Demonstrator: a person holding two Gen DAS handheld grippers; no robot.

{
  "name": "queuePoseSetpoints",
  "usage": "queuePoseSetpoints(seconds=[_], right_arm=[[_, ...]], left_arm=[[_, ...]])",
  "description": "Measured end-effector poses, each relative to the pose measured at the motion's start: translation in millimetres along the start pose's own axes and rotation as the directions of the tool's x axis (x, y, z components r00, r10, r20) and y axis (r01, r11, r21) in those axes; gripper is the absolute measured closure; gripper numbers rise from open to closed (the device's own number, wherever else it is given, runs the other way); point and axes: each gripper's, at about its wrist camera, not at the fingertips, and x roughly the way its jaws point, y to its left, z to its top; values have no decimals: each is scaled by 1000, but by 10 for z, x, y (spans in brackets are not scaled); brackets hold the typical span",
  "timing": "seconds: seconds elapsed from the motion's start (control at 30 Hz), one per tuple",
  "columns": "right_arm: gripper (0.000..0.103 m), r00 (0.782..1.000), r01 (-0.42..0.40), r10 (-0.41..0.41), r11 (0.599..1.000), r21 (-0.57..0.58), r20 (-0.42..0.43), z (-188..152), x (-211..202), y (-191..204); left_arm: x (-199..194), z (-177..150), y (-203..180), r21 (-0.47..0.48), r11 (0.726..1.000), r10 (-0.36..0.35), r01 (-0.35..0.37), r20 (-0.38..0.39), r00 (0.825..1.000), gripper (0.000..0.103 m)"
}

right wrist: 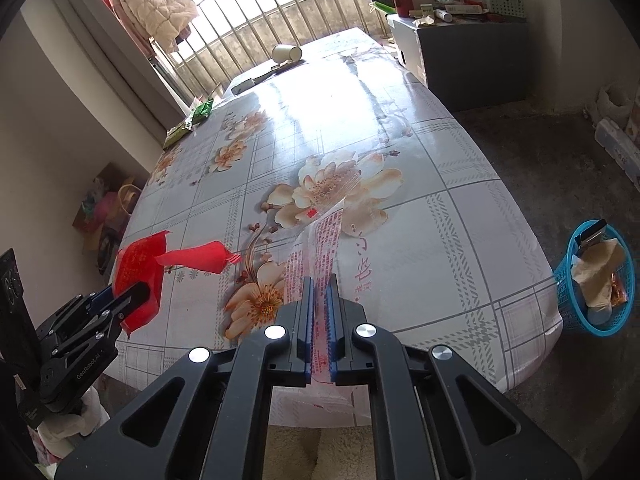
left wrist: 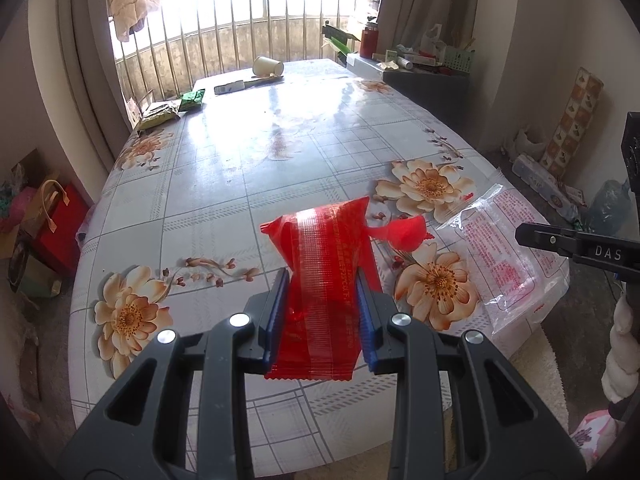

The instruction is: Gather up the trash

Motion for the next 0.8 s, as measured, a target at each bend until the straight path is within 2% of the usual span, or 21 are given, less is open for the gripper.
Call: queuePoseSetpoints(seconds=[0.07,0.13,0.17,0.2,0.23,0.37,0.47,0.53,0.67,0.8], right_arm=[[96,1000,11,-11,1000,17,-23,-1,59,-59],[90,999,20,-17,999,45,-52,-18,123,-129],[76,997,19,-15,998,55,-71,-34,155,-156],[55,996,20,-15,998,63,-83,-45,175,-173],[48,997,19,-13,997,71,-79,-59,175,-180],[34,995,9,-7,1000,22,-95,-94,212,-53],[27,993,30,-31,999,-19,-110,-117,291,46],[26,991,50,-54,998,-36,-124,-131,370,96],[19,988,101,-113,989,-110,-109,-134,468,253],[16,974,188,-209,959,-211,-85,-169,581,424]], left_arm=[[2,9,-5,2,1000,-3,3,0,1000,73],[9,2,-5,3,1000,-6,6,-3,1000,73],[14,-3,0,3,1000,-7,7,-4,1000,73],[25,-7,4,3,1000,-9,9,-5,1000,73],[36,-11,10,2,1000,-10,10,-8,1000,73],[116,-48,41,-13,1000,-22,22,-25,999,73],[198,-93,51,-20,999,-32,31,-45,998,73],[245,-131,60,-26,999,-37,36,-59,998,73],[295,-191,101,-40,998,-41,38,-77,996,73],[325,-221,133,-50,998,-43,39,-86,995,73]])
